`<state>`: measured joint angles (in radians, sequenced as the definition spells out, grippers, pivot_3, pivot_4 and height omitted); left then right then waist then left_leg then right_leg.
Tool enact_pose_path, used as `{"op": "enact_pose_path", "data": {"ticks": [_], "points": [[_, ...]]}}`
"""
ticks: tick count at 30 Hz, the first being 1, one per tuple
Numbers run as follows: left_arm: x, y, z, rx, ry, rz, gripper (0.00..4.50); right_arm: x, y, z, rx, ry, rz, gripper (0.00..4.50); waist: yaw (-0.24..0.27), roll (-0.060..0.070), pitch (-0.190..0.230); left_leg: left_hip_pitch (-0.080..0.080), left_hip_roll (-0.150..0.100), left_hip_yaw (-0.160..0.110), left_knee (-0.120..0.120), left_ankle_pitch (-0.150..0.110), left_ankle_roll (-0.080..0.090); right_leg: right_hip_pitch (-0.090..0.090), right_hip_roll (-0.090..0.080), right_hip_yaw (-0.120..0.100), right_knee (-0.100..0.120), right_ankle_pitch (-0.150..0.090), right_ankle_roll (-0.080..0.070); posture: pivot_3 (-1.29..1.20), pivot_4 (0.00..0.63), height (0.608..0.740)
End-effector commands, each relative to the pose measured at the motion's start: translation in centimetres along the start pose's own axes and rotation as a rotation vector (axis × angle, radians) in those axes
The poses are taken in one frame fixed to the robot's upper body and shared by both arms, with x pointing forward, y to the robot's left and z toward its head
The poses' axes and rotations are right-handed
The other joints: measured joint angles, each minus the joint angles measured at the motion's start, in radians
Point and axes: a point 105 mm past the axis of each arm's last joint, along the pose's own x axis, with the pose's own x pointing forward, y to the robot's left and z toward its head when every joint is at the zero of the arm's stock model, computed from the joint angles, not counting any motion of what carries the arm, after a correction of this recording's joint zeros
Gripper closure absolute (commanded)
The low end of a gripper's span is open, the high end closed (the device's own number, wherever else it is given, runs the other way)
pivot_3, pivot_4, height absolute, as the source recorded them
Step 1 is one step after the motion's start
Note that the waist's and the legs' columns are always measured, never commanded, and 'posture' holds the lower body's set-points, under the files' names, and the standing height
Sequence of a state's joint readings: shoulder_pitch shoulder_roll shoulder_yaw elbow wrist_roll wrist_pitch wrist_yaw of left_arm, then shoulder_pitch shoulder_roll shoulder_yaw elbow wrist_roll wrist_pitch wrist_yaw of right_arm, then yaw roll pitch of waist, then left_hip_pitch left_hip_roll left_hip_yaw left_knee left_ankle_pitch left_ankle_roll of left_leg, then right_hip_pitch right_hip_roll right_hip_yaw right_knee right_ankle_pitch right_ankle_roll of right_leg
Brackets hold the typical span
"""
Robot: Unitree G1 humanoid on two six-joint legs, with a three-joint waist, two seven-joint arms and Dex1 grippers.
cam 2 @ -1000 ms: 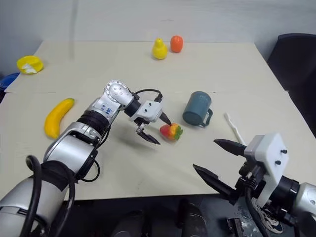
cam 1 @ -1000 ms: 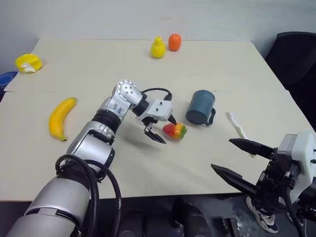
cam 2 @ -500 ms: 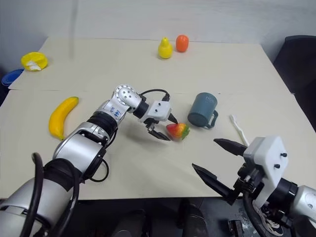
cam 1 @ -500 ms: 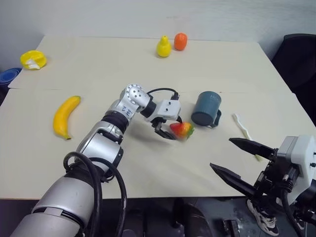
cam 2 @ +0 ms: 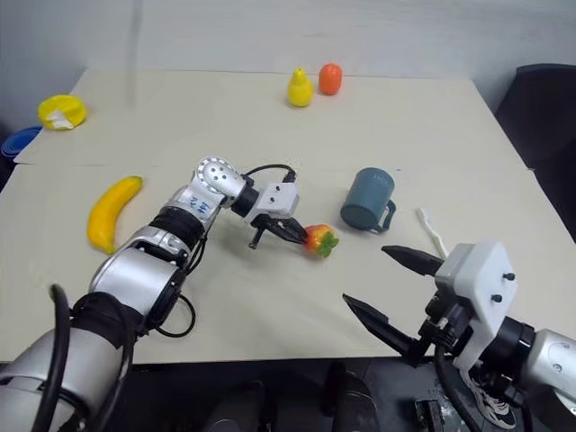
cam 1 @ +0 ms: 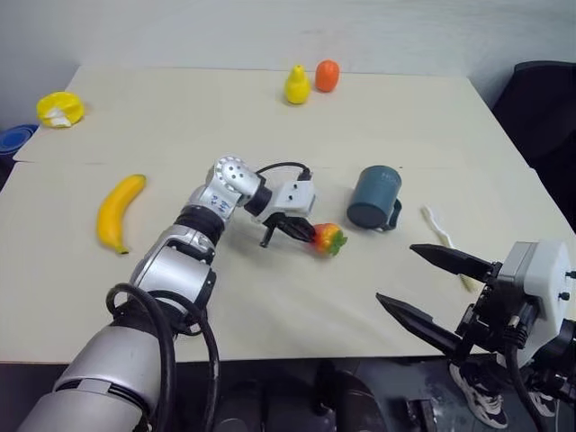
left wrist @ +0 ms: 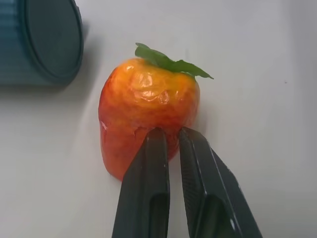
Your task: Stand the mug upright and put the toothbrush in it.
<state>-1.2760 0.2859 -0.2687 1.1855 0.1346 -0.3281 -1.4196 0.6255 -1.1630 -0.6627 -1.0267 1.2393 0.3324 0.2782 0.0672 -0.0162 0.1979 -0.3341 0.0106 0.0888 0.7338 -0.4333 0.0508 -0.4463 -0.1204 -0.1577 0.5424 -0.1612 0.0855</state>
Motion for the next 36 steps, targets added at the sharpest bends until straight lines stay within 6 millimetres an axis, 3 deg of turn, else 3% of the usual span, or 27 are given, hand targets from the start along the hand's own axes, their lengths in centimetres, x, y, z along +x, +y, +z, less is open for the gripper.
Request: {"op": "enact_pose_path", "data": {"ticks": [1, 4, 8, 12, 15, 21, 22, 25, 30, 32, 36], "points": [[-1.3, 0.7, 1.7, 0.002, -0.101, 0.048, 4.09, 0.2, 0.6, 0.2, -0.002, -0.011, 0.030, 0.00, -0.002, 0.000, 0.000, 0.000, 0.000, 0.000, 0.000, 0.000, 0.000, 0.000, 0.000, 0.000, 0.000, 0.000, 0.000, 0.00, 0.150, 0.740], [-1.6, 0.6, 2.3, -0.008, -0.143, 0.038, 3.51, 0.4, 0.3, 0.2, -0.003, -0.014, 0.029, 0.00, 0.000, 0.000, 0.000, 0.000, 0.001, 0.000, 0.002, 0.000, -0.001, 0.000, 0.002, 0.000, 0.001, 0.000, 0.000, 0.00, 0.150, 0.740], [-2.0, 0.7, 2.6, 0.045, -0.121, 0.053, 2.25, 0.5, 0.4, 0.1, -0.003, -0.010, 0.037, 0.00, 0.002, 0.000, 0.000, 0.000, 0.001, 0.001, 0.004, -0.001, -0.001, -0.001, 0.003, 0.000, 0.000, 0.000, 0.000, 0.00, 0.150, 0.740], [-4.0, 1.3, 2.4, 0.030, -0.102, 0.122, 1.05, 0.5, 0.4, 0.0, 0.002, -0.013, 0.036, 0.00, 0.000, 0.000, 0.000, 0.000, 0.001, 0.003, 0.004, -0.001, -0.002, -0.002, 0.004, 0.000, 0.000, 0.000, 0.000, 0.00, 0.150, 0.740], [-4.5, 1.4, 2.2, 0.026, -0.107, 0.148, 0.16, 0.6, 0.4, 0.0, 0.005, -0.016, 0.046, 0.00, -0.005, 0.000, 0.000, 0.000, 0.001, 0.003, 0.004, -0.001, -0.002, -0.002, 0.004, 0.000, 0.001, 0.000, 0.000, 0.00, 0.150, 0.740], [-4.6, 0.9, 1.1, 0.064, -0.052, 0.172, 0.07, 0.8, -0.1, 0.1, -0.005, -0.020, 0.051, 0.00, -0.010, 0.001, 0.000, 0.000, 0.001, 0.003, 0.005, -0.001, -0.002, -0.001, 0.004, 0.002, 0.002, 0.000, 0.000, 0.00, 0.150, 0.740], [-5.4, 1.1, 0.9, 0.056, -0.041, 0.206, 0.07, 0.9, -0.1, 0.2, -0.006, -0.023, 0.054, 0.00, -0.013, 0.001, 0.000, 0.000, 0.001, 0.003, 0.005, -0.001, -0.002, -0.001, 0.004, 0.002, 0.002, 0.000, 0.000, 0.00, 0.150, 0.740], [-10.7, 1.8, -1.2, -0.045, 0.033, 0.401, 0.07, 1.1, 0.2, 0.3, -0.005, -0.034, 0.074, 0.00, -0.023, 0.001, 0.000, 0.001, 0.001, 0.003, 0.005, -0.001, -0.003, -0.003, 0.005, 0.001, 0.002, 0.000, -0.001, 0.00, 0.150, 0.740], [-19.9, -0.3, -6.0, -0.293, 0.188, 0.741, 0.07, 1.6, 0.1, 0.2, -0.002, -0.035, 0.135, 0.00, -0.047, 0.001, 0.000, 0.003, 0.002, 0.004, 0.002, -0.001, -0.006, -0.003, 0.006, 0.003, 0.008, -0.002, -0.004, 0.00, 0.150, 0.740], [-22.7, -1.5, -7.3, -0.404, 0.207, 0.869, 0.07, 1.9, -0.1, 0.3, -0.007, -0.036, 0.166, 0.00, -0.046, 0.002, 0.000, 0.006, 0.004, 0.005, 0.002, -0.001, -0.006, -0.003, 0.005, 0.004, 0.009, -0.002, -0.004, 0.00, 0.150, 0.740], [-26.0, -4.1, -9.8, -0.609, 0.262, 1.069, 0.07, 2.5, -0.5, 0.5, -0.018, -0.042, 0.213, 0.00, -0.040, 0.002, 0.000, 0.011, 0.004, 0.006, 0.002, -0.001, -0.006, -0.002, 0.005, 0.008, 0.011, -0.002, -0.004, 0.00, 0.150, 0.740]]}}
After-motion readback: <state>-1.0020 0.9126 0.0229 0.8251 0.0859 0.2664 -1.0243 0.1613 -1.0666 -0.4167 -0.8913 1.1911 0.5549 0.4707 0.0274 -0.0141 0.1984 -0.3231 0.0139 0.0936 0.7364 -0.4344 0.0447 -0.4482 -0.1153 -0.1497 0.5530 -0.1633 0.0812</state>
